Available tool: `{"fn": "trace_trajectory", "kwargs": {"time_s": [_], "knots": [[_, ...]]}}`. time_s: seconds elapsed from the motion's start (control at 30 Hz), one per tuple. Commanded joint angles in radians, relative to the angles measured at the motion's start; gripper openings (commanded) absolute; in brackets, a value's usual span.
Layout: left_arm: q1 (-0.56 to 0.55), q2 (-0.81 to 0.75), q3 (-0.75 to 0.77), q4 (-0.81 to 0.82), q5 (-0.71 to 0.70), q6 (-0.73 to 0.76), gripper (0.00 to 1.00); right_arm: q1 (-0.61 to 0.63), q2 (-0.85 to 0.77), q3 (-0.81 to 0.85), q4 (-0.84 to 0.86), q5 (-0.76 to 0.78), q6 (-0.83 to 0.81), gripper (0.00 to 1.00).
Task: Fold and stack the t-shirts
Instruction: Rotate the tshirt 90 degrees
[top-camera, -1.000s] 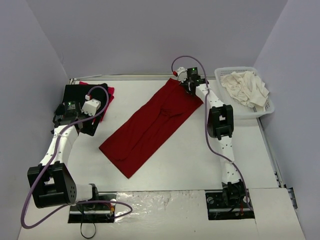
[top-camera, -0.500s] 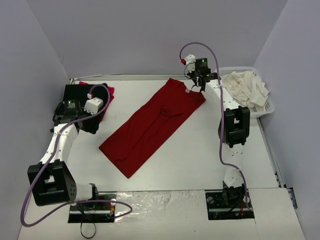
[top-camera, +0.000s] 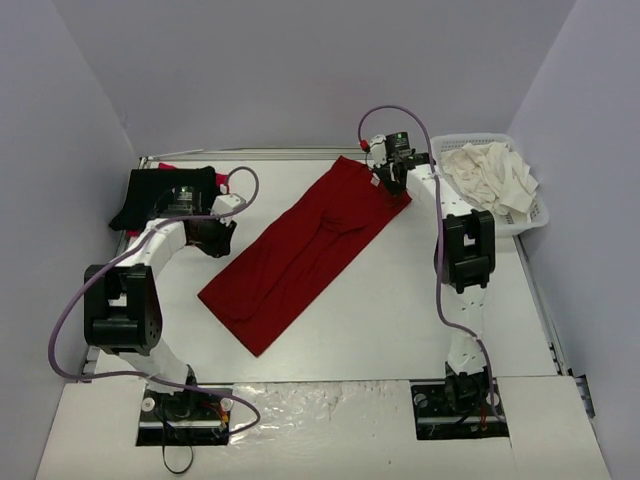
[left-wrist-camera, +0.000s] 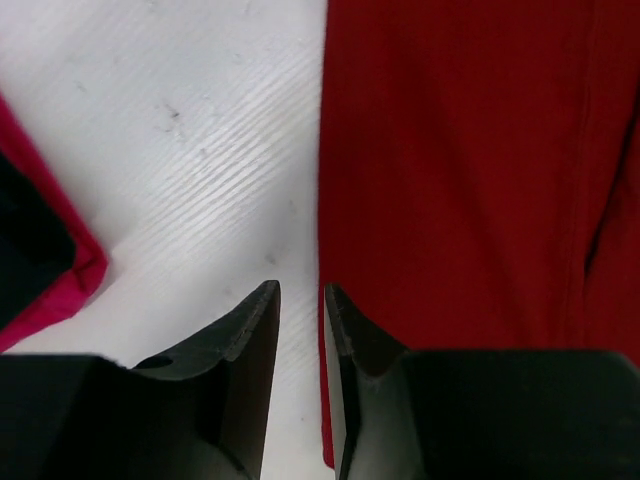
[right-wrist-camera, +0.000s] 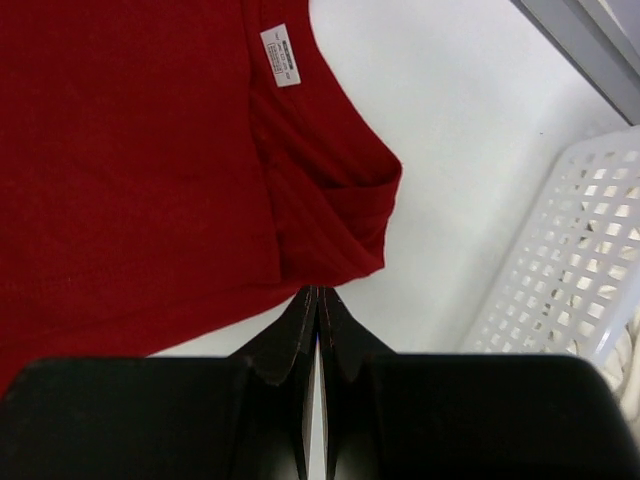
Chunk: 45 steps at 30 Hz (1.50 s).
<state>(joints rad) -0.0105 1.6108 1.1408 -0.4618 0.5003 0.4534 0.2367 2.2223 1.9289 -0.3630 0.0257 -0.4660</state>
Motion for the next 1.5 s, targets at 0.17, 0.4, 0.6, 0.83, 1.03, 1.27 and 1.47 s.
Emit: {"fn": "trace_trajectory", "kwargs": {"time_s": [0.17, 0.4, 0.6, 0.83, 1.03, 1.27, 1.47], "knots": [[-0.071, 0.086, -0.018, -0.012, 0.023, 0.077, 0.14, 0.003, 0.14, 0.165, -0.1, 0.014, 0.053, 0.0], [-0.085, 0.167, 0.002, -0.052, 0.035, 0.093, 0.09, 0.012, 0.181, 0.194, -0.129, 0.016, 0.059, 0.0], [-0.106, 0.231, 0.04, -0.104, 0.032, 0.114, 0.07, 0.009, 0.168, 0.157, -0.134, 0.011, 0.056, 0.0], [-0.124, 0.264, 0.034, -0.153, 0.038, 0.123, 0.05, 0.003, 0.234, 0.208, -0.14, 0.003, 0.049, 0.0], [-0.149, 0.209, -0.024, -0.219, 0.02, 0.145, 0.02, 0.003, 0.336, 0.378, -0.14, -0.056, 0.049, 0.0], [-0.177, 0.146, -0.035, -0.394, -0.02, 0.182, 0.02, 0.007, 0.47, 0.607, -0.131, -0.131, 0.053, 0.0], [-0.233, 0.117, -0.082, -0.529, -0.006, 0.237, 0.03, 0.013, 0.522, 0.665, -0.031, -0.184, 0.067, 0.0]]}}
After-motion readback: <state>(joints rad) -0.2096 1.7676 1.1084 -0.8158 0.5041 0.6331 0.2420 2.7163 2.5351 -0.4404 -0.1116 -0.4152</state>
